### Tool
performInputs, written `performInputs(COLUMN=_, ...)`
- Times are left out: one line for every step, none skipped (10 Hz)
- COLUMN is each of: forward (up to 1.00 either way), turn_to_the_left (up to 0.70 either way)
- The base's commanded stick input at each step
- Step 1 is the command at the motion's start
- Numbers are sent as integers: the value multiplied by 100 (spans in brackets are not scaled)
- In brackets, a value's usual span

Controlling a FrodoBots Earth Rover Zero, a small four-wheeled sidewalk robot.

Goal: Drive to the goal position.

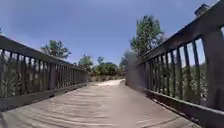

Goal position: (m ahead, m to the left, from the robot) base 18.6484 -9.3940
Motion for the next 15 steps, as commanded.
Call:
performInputs(forward=30, turn_to_the_left=0)
performInputs(forward=30, turn_to_the_left=0)
performInputs(forward=30, turn_to_the_left=0)
performInputs(forward=30, turn_to_the_left=0)
performInputs(forward=30, turn_to_the_left=0)
performInputs(forward=30, turn_to_the_left=0)
performInputs(forward=30, turn_to_the_left=0)
performInputs(forward=30, turn_to_the_left=0)
performInputs(forward=30, turn_to_the_left=0)
performInputs(forward=30, turn_to_the_left=0)
performInputs(forward=30, turn_to_the_left=0)
performInputs(forward=30, turn_to_the_left=0)
performInputs(forward=30, turn_to_the_left=0)
performInputs(forward=30, turn_to_the_left=0)
performInputs(forward=30, turn_to_the_left=0)
